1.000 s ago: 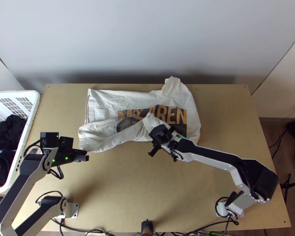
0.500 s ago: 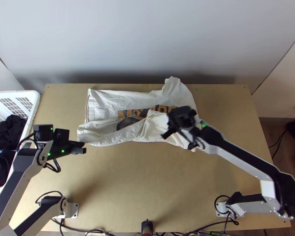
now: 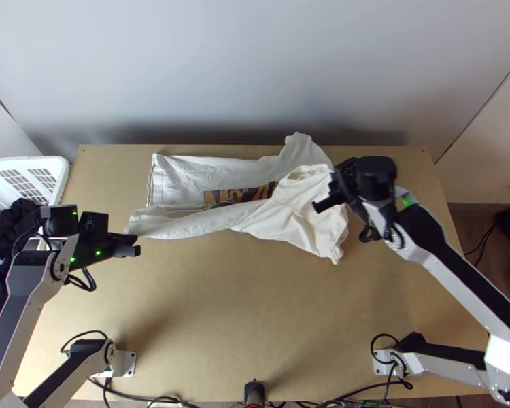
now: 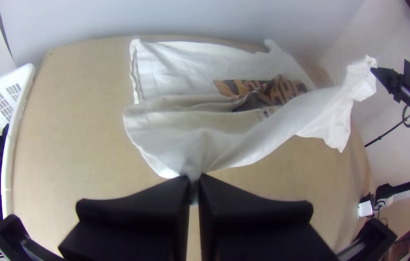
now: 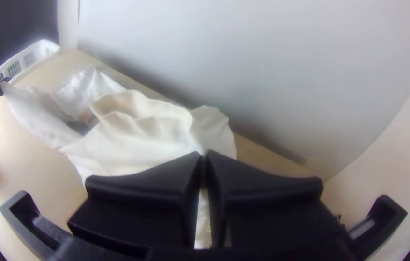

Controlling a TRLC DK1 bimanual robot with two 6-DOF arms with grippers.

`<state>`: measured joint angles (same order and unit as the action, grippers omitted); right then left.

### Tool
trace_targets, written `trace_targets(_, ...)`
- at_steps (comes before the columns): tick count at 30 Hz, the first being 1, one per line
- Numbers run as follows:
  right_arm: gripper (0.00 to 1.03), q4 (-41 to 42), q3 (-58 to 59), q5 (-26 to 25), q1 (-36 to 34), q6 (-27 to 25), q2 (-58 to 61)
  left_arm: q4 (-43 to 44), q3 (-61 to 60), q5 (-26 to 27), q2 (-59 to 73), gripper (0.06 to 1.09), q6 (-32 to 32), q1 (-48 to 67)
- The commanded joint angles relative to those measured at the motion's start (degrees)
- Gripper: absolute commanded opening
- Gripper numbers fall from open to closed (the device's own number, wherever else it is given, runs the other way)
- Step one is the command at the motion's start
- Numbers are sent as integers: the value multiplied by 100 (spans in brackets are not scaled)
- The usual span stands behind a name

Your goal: Fold the t-shirt

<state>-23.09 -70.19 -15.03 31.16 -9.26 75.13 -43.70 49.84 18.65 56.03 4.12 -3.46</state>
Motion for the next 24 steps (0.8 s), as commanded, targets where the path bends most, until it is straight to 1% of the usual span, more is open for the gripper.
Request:
trace_targets(1,3,-371,278,0,-189,38,-825,-323,-36,-2,-215,9,194,-242)
trace_targets(9,3,-978,542,0,-119,29,-1748,-385,254,7,-110,9,177,-207)
trace_targets(13,3,-1444,832,-9,171,20,-2310,-376,69,7,-22,9,203,-181)
trace_targets(18,3,-1910,876,-18,171,3,-2899,-376,104,7,-171,9,168,-225)
trace_targets(24,3,-1980,814,-18,145,-15,-3268,-516,535,7,-180,9,115,-225)
